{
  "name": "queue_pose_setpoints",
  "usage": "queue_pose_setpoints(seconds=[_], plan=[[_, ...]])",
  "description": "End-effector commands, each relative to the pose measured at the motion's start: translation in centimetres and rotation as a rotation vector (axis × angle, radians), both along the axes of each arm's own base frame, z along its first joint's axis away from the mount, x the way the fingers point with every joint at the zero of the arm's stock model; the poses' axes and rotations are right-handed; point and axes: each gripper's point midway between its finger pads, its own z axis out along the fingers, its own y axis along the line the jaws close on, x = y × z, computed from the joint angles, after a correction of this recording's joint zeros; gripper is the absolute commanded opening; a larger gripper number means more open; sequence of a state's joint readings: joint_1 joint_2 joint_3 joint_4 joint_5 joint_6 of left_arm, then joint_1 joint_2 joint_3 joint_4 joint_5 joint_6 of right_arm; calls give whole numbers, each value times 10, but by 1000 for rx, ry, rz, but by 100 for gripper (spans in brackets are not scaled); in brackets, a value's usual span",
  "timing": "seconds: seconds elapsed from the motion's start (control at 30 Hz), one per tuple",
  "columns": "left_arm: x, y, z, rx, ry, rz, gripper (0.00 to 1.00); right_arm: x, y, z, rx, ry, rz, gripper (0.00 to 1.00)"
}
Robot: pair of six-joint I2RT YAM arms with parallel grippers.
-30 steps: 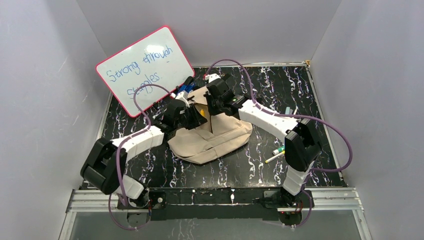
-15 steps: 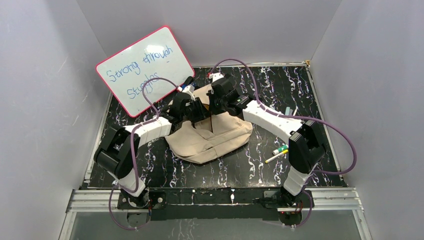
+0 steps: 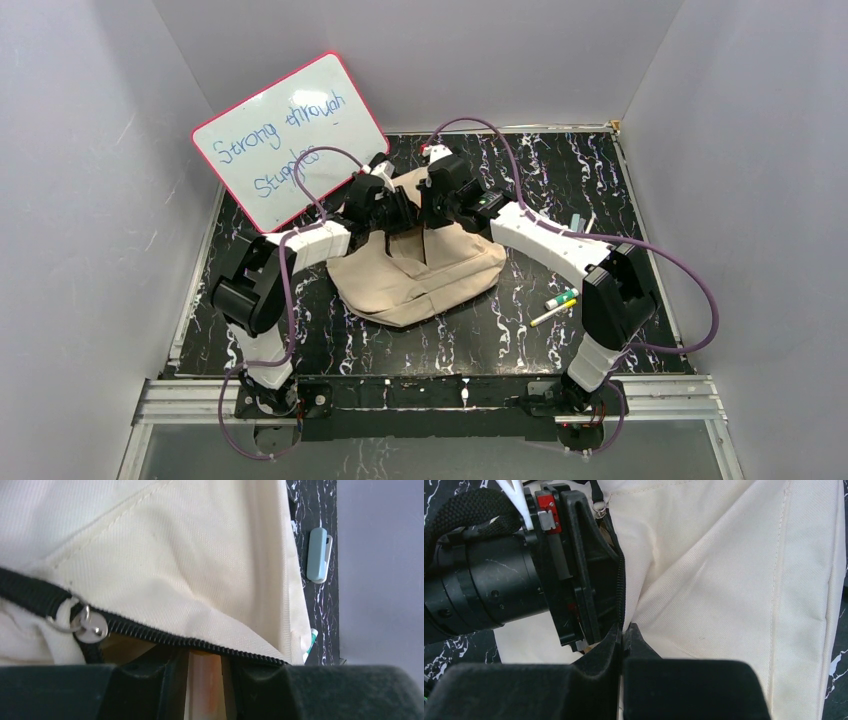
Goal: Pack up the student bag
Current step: Place the stationery in the student bag.
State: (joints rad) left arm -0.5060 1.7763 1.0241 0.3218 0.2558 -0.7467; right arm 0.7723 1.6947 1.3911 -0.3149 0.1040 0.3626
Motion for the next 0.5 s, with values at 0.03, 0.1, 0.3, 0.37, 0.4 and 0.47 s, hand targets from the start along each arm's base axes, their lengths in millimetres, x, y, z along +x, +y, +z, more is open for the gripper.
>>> queue_pose_setpoints(seconds=[0.03, 0.1, 0.3, 0.37, 0.4, 0.47], plan=[[16, -8, 28, -16, -77, -33, 34, 2, 10, 58, 147, -108, 19, 0], [15, -5, 27, -2, -75, -26, 42, 2, 9, 57, 146, -106, 18, 0], [8, 8, 28, 44, -71, -1, 52, 0, 9, 54, 150, -97, 23, 0], [3, 12, 32, 54, -72, 2, 52, 0, 10, 54, 151, -97, 26, 0], [1, 14, 35, 58, -76, 4, 52, 1, 10, 54, 151, -97, 24, 0], [-3, 19, 40, 71, -82, 11, 52, 1, 10, 53, 149, -94, 25, 0]])
